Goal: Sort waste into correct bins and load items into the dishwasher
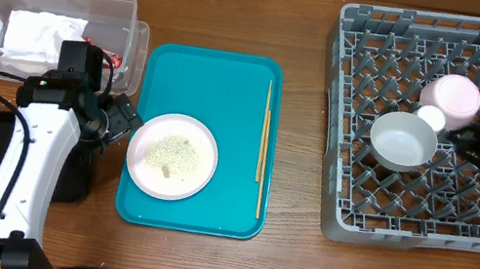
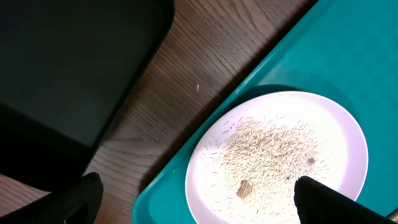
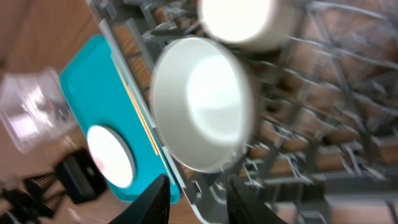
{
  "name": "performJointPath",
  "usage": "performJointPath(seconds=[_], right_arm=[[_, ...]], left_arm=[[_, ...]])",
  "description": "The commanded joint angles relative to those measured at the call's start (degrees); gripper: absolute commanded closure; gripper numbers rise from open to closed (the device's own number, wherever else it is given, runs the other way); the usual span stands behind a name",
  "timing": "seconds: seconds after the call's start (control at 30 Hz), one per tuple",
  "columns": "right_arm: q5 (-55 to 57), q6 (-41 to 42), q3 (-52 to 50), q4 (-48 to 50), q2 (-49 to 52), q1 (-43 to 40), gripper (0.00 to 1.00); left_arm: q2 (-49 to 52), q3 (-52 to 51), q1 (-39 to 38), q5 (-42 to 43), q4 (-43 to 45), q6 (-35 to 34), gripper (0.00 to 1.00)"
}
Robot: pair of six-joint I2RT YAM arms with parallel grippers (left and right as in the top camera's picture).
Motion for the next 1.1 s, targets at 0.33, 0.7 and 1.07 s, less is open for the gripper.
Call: performJointPath(seconds=[0.33, 0.7, 1.07], right_arm=[[29.7, 7.3, -1.2, 11.3, 0.9, 30.0, 0.47], [39.0, 13.0, -1.2, 11.6, 8.7, 34.5, 0.48], [39.0, 13.7, -5.2, 12.5, 9.2, 34.4, 0.6]], left_arm=[[-0.2, 0.0, 0.2, 0.1, -0.2, -0.8, 0.0], [-0.2, 0.0, 0.2, 0.1, -0.2, -0.8, 0.0], [-0.2, 0.0, 0.2, 0.1, -0.2, -0.8, 0.0]])
